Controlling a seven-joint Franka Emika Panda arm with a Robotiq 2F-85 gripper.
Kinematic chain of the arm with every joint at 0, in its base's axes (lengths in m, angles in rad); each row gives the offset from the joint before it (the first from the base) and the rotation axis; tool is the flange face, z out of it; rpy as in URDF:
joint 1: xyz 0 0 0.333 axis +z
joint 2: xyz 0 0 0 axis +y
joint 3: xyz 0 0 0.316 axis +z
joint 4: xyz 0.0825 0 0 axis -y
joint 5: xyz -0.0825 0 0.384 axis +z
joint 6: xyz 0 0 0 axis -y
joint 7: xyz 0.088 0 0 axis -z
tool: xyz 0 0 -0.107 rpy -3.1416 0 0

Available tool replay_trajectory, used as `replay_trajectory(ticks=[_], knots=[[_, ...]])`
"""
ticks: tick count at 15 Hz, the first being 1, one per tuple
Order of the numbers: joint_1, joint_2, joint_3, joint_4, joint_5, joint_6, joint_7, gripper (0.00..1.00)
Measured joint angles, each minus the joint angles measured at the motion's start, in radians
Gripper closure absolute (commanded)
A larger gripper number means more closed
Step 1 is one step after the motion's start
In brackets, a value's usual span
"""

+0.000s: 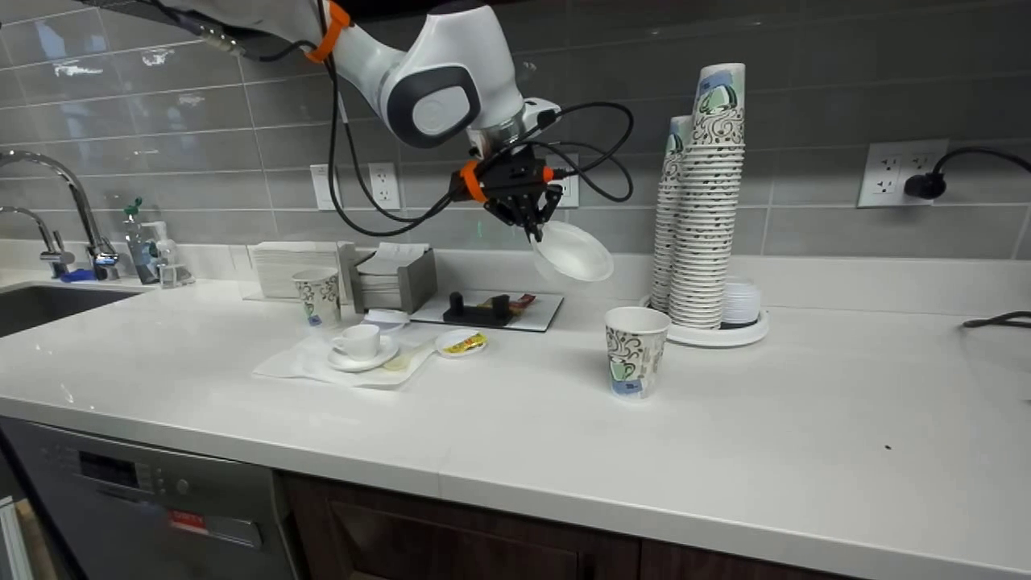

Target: Pour the contents in the bowl into the cup

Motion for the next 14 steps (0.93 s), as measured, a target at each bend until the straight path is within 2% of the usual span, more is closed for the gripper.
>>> replay_trajectory(ticks=[1, 4, 9, 14], knots=[[-0.002, -0.004, 0.000, -0.003, 0.000, 0.000, -0.005, 0.98], [-0.003, -0.007, -0.002, -0.006, -0.019, 0.000, -0.007, 0.98], [0.064, 0.039, -0.028, -0.022, -0.307, 0.080, 0.039, 0.98], [0.114, 0.147, -0.047, -0.039, -0.546, 0.275, 0.048, 0.98]])
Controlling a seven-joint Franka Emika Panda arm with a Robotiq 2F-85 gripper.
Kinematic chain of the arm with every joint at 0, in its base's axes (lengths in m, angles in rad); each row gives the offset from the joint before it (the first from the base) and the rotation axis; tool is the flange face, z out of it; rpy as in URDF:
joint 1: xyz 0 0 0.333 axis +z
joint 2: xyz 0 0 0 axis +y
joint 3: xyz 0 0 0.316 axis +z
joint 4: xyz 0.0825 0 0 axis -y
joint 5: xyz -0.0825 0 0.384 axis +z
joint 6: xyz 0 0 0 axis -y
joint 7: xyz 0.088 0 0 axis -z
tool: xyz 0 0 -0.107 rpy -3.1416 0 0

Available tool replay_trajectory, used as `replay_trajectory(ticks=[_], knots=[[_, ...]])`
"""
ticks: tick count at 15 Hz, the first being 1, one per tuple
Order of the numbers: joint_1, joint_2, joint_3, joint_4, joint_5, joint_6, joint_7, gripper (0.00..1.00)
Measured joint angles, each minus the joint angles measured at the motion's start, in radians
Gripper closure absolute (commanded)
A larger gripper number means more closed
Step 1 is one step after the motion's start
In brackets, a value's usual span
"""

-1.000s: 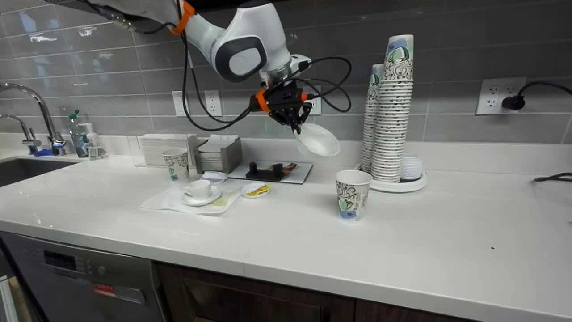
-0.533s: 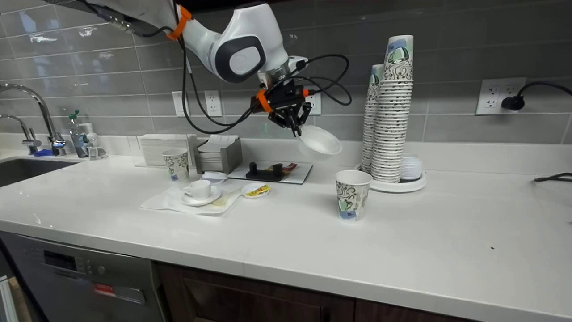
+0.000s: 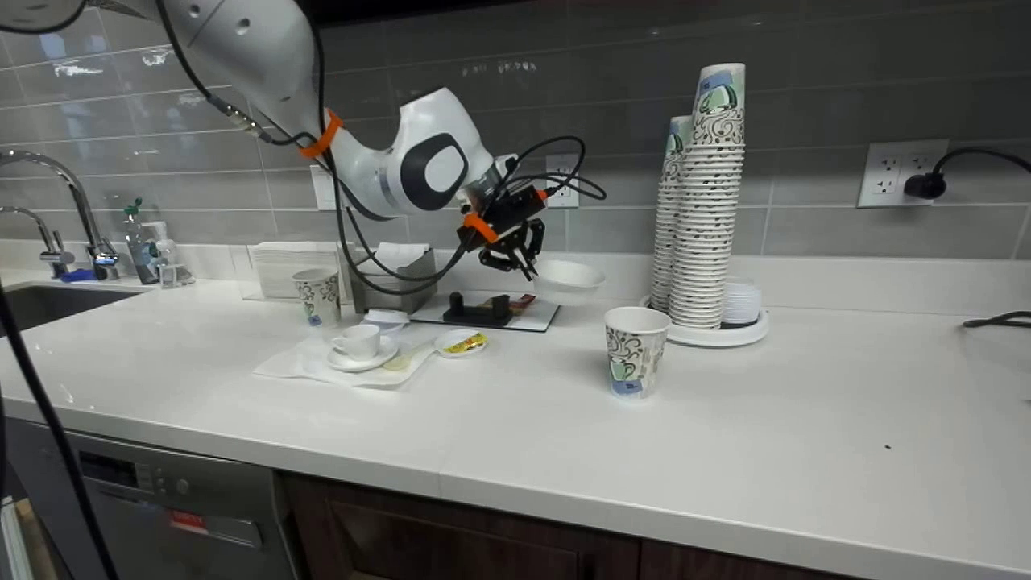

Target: Pour the contents in the bowl into the cup

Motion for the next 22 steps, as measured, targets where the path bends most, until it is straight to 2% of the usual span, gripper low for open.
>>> replay_trajectory(ticks=[4, 7, 8, 9, 17, 18, 19, 22], knots=[[0.027, 0.075, -0.081, 0.007, -0.148, 0.172, 0.015, 0.98], [0.026, 0.110, -0.112, 0.007, -0.182, 0.242, 0.018, 0.98], [0.024, 0.119, -0.112, 0.007, -0.185, 0.257, 0.018, 0.66], [0.023, 0.127, -0.111, 0.007, -0.186, 0.270, 0.018, 0.65], [0.031, 0.110, -0.104, 0.018, -0.187, 0.274, 0.025, 0.12], [0.034, 0.089, -0.098, 0.017, -0.187, 0.240, 0.036, 0.03], [0.048, 0.061, -0.108, 0.016, -0.187, 0.197, 0.044, 0.01], [0.060, -0.069, -0.100, 0.005, -0.181, -0.006, 0.078, 0.00]])
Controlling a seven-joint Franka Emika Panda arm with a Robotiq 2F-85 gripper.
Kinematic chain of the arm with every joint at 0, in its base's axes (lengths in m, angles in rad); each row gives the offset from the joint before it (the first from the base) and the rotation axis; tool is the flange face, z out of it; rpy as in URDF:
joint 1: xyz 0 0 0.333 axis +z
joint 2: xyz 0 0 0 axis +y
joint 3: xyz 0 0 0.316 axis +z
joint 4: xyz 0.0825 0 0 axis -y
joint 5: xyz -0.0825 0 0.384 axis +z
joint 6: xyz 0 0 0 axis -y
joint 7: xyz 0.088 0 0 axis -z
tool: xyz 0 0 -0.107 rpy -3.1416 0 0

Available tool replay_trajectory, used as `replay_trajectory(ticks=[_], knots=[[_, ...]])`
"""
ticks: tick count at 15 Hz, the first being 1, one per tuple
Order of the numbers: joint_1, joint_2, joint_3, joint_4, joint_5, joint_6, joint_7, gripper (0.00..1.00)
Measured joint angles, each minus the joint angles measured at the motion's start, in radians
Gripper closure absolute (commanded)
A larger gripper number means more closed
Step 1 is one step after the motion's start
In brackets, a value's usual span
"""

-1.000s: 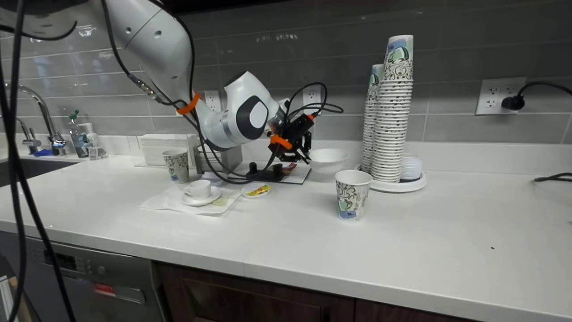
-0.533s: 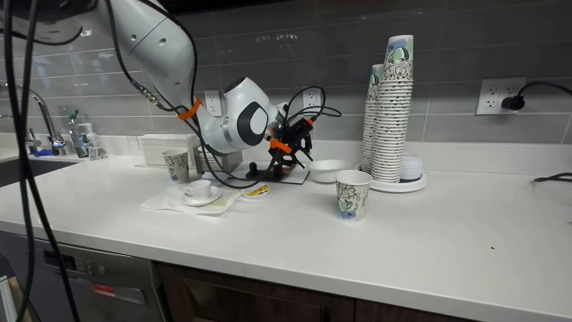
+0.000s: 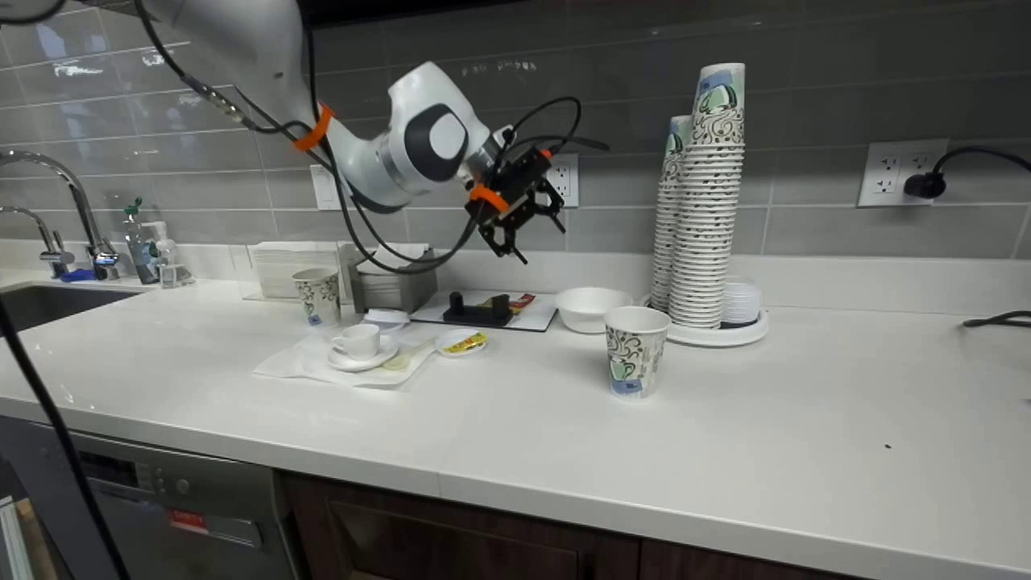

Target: Pour the contents in the bowl into the cup

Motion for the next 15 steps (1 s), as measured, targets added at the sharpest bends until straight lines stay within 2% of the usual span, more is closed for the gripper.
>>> replay_trajectory(ticks=[3, 5, 13, 15], knots=[[-0.022, -0.153, 0.049, -0.016, 0.093, -0.244, 0.012, 0.00], [-0.031, -0.237, 0.057, -0.037, 0.155, -0.304, 0.044, 0.00], [-0.081, -0.497, -0.013, -0.217, 0.151, -0.309, 0.366, 0.00], [-0.092, -0.549, -0.027, -0.246, 0.151, -0.310, 0.389, 0.00]])
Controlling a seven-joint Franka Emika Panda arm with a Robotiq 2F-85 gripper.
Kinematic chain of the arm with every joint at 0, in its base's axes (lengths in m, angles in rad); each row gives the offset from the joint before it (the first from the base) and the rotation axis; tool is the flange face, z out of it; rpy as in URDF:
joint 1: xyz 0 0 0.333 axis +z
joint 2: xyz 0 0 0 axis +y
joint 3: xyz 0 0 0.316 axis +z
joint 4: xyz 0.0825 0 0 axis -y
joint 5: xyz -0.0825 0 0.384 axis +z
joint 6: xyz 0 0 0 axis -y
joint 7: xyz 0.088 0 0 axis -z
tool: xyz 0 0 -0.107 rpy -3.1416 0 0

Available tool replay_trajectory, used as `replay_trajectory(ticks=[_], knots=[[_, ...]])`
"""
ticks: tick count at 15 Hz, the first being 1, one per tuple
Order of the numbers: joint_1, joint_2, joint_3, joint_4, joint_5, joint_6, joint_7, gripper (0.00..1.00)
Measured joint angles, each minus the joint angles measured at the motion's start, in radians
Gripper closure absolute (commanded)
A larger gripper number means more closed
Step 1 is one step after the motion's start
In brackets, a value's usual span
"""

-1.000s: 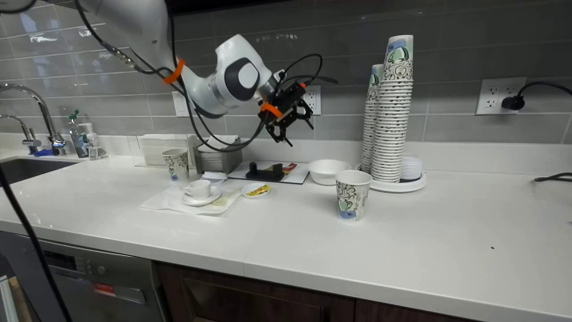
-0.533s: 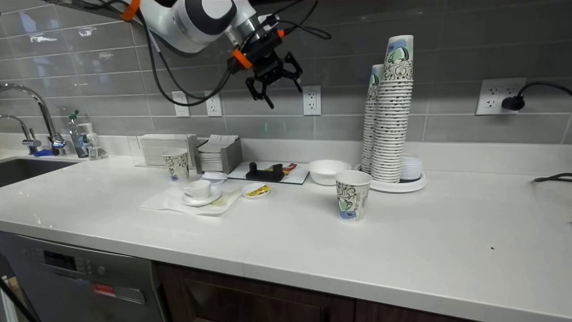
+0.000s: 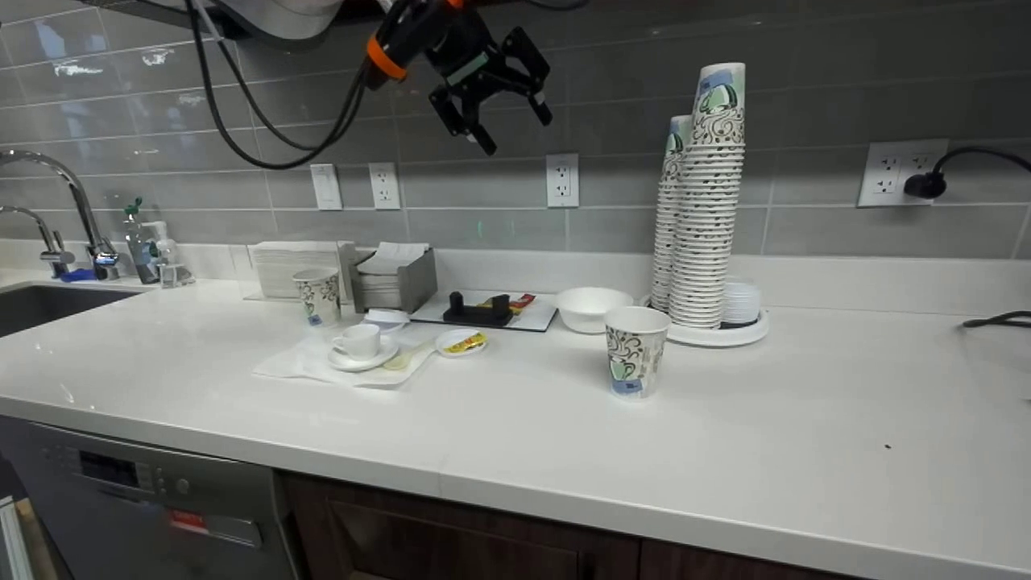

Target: Pour the contents in the bowl into the cup

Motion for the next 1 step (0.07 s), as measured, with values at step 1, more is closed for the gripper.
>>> replay_trajectory(ticks=[1], knots=[[0.000, -0.004, -0.001, 0.000, 0.000, -0.001, -0.001, 0.00]])
